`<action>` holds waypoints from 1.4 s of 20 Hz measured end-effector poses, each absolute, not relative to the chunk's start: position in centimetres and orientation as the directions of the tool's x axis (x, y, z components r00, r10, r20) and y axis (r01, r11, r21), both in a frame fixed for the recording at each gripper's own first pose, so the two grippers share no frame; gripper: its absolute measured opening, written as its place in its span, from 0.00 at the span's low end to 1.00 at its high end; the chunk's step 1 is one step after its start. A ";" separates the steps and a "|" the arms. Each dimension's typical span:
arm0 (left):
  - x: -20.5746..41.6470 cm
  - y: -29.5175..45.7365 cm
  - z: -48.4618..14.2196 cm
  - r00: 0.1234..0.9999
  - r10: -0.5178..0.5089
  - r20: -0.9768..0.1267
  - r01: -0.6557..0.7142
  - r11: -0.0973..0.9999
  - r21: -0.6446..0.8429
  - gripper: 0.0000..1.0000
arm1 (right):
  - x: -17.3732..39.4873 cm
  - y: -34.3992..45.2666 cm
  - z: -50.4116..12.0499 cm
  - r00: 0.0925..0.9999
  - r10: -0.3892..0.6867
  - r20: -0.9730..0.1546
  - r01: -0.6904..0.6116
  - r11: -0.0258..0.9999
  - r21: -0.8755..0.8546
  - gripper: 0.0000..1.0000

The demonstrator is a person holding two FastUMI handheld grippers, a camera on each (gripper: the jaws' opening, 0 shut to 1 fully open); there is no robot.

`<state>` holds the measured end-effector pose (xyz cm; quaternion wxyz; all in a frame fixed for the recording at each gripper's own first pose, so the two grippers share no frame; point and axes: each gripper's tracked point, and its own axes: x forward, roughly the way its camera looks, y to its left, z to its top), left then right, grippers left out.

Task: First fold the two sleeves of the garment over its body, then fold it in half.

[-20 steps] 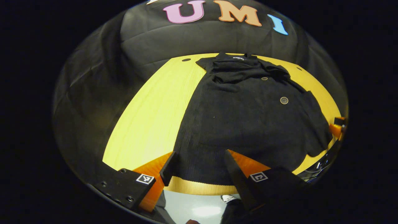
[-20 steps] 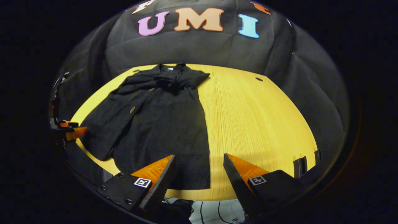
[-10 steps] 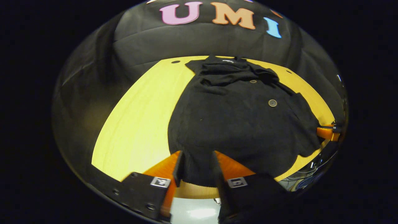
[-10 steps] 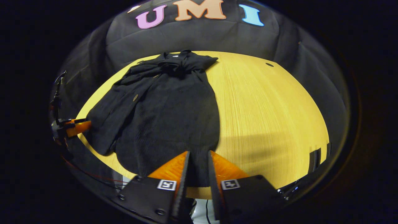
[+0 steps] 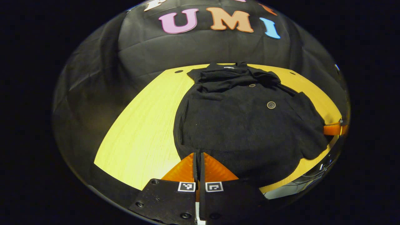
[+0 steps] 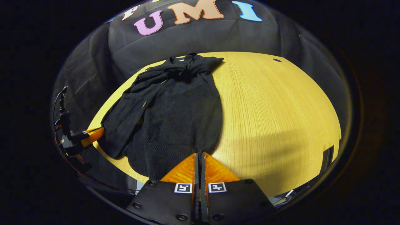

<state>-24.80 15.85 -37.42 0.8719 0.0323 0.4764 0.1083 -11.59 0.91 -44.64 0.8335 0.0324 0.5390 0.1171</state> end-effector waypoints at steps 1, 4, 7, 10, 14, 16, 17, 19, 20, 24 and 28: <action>-24.8 15.8 -37.3 0.513 0.207 -0.833 -0.182 0.975 0.131 0.00 | -11.6 0.9 -44.6 0.385 0.228 -0.894 -0.164 0.970 0.177 0.05; -24.9 15.8 -37.0 0.480 0.195 -0.855 -0.242 0.966 0.085 0.00 | -11.3 1.0 -44.1 0.408 0.217 -0.887 -0.196 0.969 0.147 0.05; -23.7 15.7 -34.9 0.507 0.199 -0.838 -0.265 0.962 0.067 0.00 | -10.5 1.0 -42.4 0.443 0.232 -0.866 -0.229 0.963 0.140 0.02; -21.9 15.1 -32.9 0.534 0.165 -0.829 -0.255 0.966 0.028 0.00 | -9.1 1.1 -40.0 0.465 0.258 -0.847 -0.222 0.960 0.170 0.02; -18.1 15.4 -29.5 0.605 0.149 -0.782 -0.250 0.968 -0.009 0.00 | -6.2 1.8 -36.1 0.542 0.279 -0.793 -0.203 0.959 0.198 0.03; -15.7 15.9 -28.0 0.641 0.144 -0.754 -0.259 0.965 -0.036 0.00 | -4.3 2.7 -33.9 0.585 0.294 -0.756 -0.233 0.954 0.191 0.03; -14.6 16.3 -27.2 0.656 0.145 -0.740 -0.264 0.963 -0.045 0.00 | -3.5 3.0 -33.1 0.603 0.292 -0.742 -0.246 0.953 0.176 0.02; -13.0 17.0 -25.9 0.680 0.150 -0.718 -0.265 0.963 -0.050 0.00 | -2.0 3.7 -31.7 0.624 0.295 -0.724 -0.246 0.953 0.176 0.02; -12.3 17.4 -25.5 0.690 0.149 -0.709 -0.263 0.963 -0.054 0.00 | -1.2 4.3 -31.0 0.641 0.301 -0.706 -0.243 0.952 0.185 0.02; -9.5 18.8 -23.4 0.721 0.159 -0.675 -0.256 0.966 -0.046 0.00 | 2.5 5.0 -27.9 0.697 0.304 -0.650 -0.244 0.952 0.185 0.05; -5.3 19.8 -21.5 0.766 0.143 -0.627 -0.236 0.969 -0.067 0.00 | 7.4 4.7 -25.5 0.754 0.281 -0.594 -0.201 0.959 0.198 0.02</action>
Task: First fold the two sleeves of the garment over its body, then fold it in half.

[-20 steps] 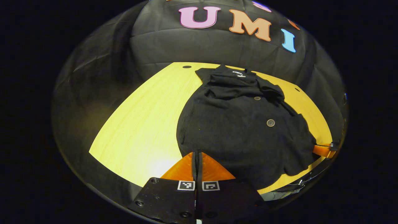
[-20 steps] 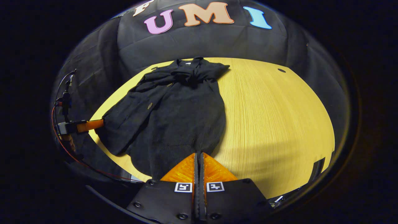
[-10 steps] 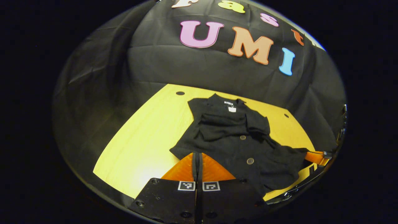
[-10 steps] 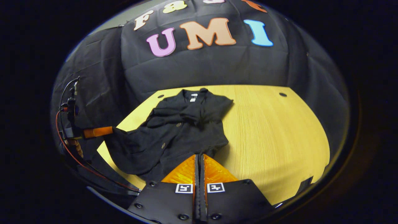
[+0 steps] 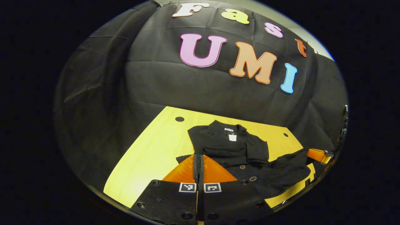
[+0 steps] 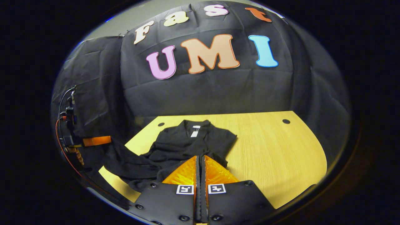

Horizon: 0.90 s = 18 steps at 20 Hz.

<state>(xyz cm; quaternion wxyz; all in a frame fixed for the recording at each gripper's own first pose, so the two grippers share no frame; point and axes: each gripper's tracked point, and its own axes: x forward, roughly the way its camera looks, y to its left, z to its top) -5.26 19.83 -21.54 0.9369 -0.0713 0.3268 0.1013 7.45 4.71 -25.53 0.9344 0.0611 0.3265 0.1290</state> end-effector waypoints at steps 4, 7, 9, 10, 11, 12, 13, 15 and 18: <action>-0.9 21.3 -20.6 0.796 0.136 -0.590 -0.220 0.973 -0.073 0.00 | 11.9 4.0 -24.1 0.796 0.245 -0.553 -0.154 0.966 0.207 0.02; 2.0 22.3 -20.4 0.814 0.132 -0.566 -0.209 0.975 -0.072 0.00 | 14.8 3.9 -24.0 0.808 0.221 -0.547 -0.132 0.972 0.197 0.00; 3.8 23.0 -21.1 0.815 0.131 -0.564 -0.204 0.977 -0.068 0.00 | 16.2 3.9 -24.1 0.811 0.208 -0.547 -0.119 0.974 0.194 0.02; 4.5 23.3 -21.5 0.813 0.129 -0.568 -0.201 0.977 -0.065 0.00 | 17.1 3.9 -24.2 0.814 0.200 -0.546 -0.112 0.975 0.192 0.02; 5.2 23.6 -22.0 0.807 0.124 -0.577 -0.197 0.978 -0.066 0.00 | 17.9 3.9 -24.3 0.815 0.195 -0.546 -0.105 0.976 0.191 0.02; 6.1 23.8 -22.4 0.805 0.119 -0.581 -0.195 0.978 -0.071 0.00 | 18.7 3.9 -24.5 0.814 0.189 -0.550 -0.098 0.977 0.191 0.02; 6.8 24.1 -22.7 0.804 0.115 -0.584 -0.197 0.977 -0.079 0.00 | 19.5 3.9 -24.7 0.813 0.183 -0.552 -0.091 0.978 0.190 0.02; 8.4 24.5 -23.5 0.799 0.106 -0.592 -0.193 0.978 -0.085 0.00 | 20.9 3.9 -25.2 0.812 0.169 -0.558 -0.076 0.980 0.187 0.02; 11.0 25.0 -25.0 0.798 0.093 -0.595 -0.164 0.984 -0.066 0.00 | 23.2 3.9 -25.9 0.809 0.147 -0.569 -0.052 0.982 0.179 0.02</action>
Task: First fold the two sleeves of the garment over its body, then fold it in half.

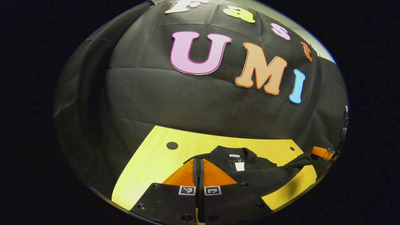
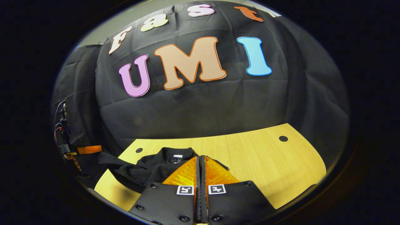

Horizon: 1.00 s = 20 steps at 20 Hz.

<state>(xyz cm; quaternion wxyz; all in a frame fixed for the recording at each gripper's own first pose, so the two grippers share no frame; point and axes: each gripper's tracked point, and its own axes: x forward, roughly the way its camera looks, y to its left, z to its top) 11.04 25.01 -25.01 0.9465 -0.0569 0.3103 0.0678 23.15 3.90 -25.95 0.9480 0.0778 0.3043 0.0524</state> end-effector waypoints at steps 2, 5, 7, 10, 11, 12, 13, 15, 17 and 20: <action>12.3 25.1 -26.2 0.790 0.085 -0.607 -0.136 0.990 -0.038 0.00 | 24.3 3.8 -26.7 0.803 0.131 -0.582 -0.033 0.984 0.176 0.02; 14.1 25.9 -28.3 0.775 0.101 -0.624 -0.129 0.992 0.000 0.00 | 26.4 3.9 -28.0 0.792 0.113 -0.601 -0.005 0.984 0.178 0.02; 14.8 27.5 -29.1 0.775 0.172 -0.608 -0.190 0.981 0.035 0.00 | 27.7 4.1 -28.7 0.785 0.101 -0.611 0.019 0.982 0.188 0.02; 16.4 29.9 -27.6 0.816 0.282 -0.505 -0.277 0.957 0.088 0.98 | 28.6 2.4 -27.4 0.823 -0.010 -0.568 0.105 0.985 0.134 0.64; 16.7 29.5 -26.3 0.843 0.276 -0.462 -0.274 0.959 0.074 0.87 | 29.6 2.1 -26.5 0.846 -0.030 -0.532 0.112 0.986 0.123 0.94; 17.0 29.6 -25.1 0.860 0.270 -0.432 -0.266 0.961 0.072 0.94 | 29.7 1.8 -25.6 0.862 -0.050 -0.505 0.120 0.987 0.108 0.92; 17.2 29.5 -24.3 0.870 0.265 -0.416 -0.254 0.964 0.081 0.94 | 29.6 1.7 -25.1 0.871 -0.058 -0.488 0.122 0.988 0.099 0.97; 17.2 29.2 -23.4 0.880 0.262 -0.396 -0.239 0.965 0.106 0.93 | 29.1 1.8 -24.3 0.877 -0.058 -0.477 0.121 0.987 0.102 0.97; 17.1 28.6 -21.7 0.895 0.248 -0.371 -0.230 0.969 0.091 0.93 | 28.4 2.1 -23.5 0.881 -0.057 -0.469 0.118 0.988 0.102 0.97; 16.3 26.9 -19.6 0.919 0.203 -0.339 -0.202 0.979 0.039 0.93 | 26.8 2.6 -21.4 0.901 -0.071 -0.427 0.111 0.991 0.070 0.98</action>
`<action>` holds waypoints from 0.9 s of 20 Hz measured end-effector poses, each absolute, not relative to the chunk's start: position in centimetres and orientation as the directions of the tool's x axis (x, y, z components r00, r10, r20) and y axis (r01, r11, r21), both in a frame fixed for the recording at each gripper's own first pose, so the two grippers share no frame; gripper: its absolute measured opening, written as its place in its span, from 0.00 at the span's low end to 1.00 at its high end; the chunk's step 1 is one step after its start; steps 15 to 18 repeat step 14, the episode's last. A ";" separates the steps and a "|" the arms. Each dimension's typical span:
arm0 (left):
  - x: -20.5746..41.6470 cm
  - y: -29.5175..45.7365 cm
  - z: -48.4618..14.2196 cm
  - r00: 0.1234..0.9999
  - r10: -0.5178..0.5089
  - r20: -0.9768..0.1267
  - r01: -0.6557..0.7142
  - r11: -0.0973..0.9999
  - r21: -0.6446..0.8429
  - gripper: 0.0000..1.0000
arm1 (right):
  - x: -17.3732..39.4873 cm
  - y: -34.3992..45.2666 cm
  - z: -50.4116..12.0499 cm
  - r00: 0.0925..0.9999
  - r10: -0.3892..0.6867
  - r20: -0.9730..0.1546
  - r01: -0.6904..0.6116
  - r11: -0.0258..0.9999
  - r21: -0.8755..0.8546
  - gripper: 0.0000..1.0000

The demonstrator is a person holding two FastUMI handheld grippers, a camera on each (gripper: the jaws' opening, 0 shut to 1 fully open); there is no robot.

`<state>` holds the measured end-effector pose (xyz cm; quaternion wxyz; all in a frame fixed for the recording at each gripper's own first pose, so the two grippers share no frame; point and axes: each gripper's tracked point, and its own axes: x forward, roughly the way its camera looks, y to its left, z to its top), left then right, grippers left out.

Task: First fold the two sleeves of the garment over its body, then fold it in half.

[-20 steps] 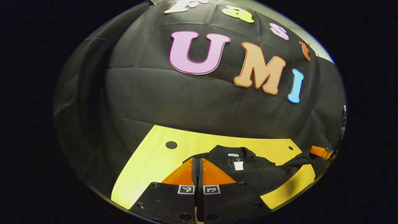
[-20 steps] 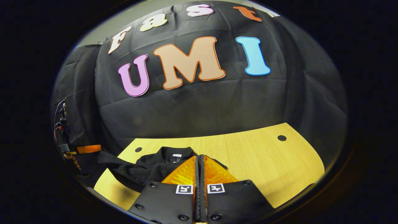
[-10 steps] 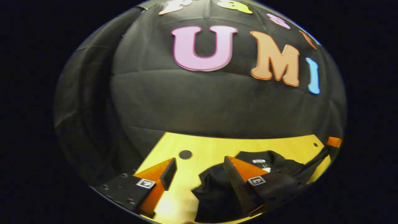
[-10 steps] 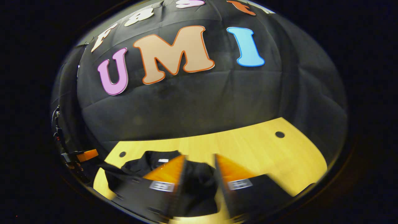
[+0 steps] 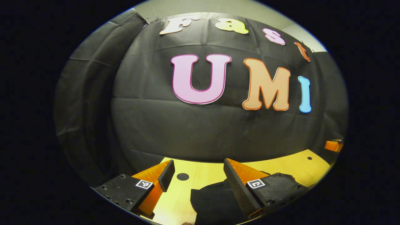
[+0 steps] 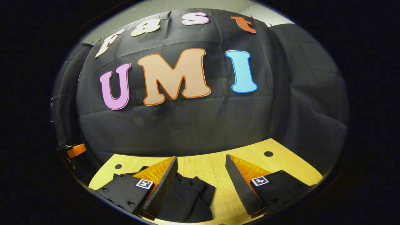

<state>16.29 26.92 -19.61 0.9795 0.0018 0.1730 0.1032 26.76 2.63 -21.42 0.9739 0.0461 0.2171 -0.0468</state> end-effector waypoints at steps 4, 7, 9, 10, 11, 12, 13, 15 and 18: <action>14.1 25.8 -16.1 0.933 0.208 -0.294 -0.213 0.977 0.015 0.93 | 23.1 3.3 -17.9 0.930 -0.056 -0.362 0.080 0.995 0.053 0.97; 10.8 24.3 -13.0 0.943 0.222 -0.247 -0.219 0.975 0.039 0.93 | 19.5 3.3 -15.1 0.957 -0.040 -0.288 0.061 0.996 0.062 0.97; 7.9 22.9 -11.0 0.950 0.225 -0.214 -0.219 0.974 0.052 0.93 | 16.4 3.3 -14.2 0.961 -0.028 -0.274 0.045 0.997 0.058 0.97; 6.3 22.1 -10.0 0.953 0.228 -0.199 -0.221 0.974 0.056 0.93 | 14.8 3.3 -13.6 0.965 -0.020 -0.262 0.036 0.998 0.056 0.93; 4.6 21.6 -9.0 0.955 0.236 -0.182 -0.228 0.972 0.065 0.93 | 13.1 3.4 -13.2 0.967 -0.012 -0.254 0.027 0.998 0.058 0.93; 3.0 21.1 -8.1 0.955 0.245 -0.167 -0.235 0.969 0.078 0.92 | 11.5 3.5 -12.7 0.970 0.002 -0.243 0.015 0.998 0.068 0.93; 1.6 20.5 -7.2 0.957 0.248 -0.148 -0.237 0.967 0.089 0.92 | 9.8 3.8 -12.3 0.973 0.015 -0.232 0.003 0.997 0.078 0.93; 0.4 19.8 -6.3 0.962 0.242 -0.128 -0.231 0.969 0.091 0.93 | 8.4 3.8 -12.0 0.975 0.021 -0.219 -0.003 0.997 0.082 0.93; 0.4 19.8 -6.3 0.962 0.242 -0.128 -0.231 0.969 0.091 0.93 | 8.4 3.8 -12.0 0.975 0.021 -0.219 -0.003 0.997 0.082 0.93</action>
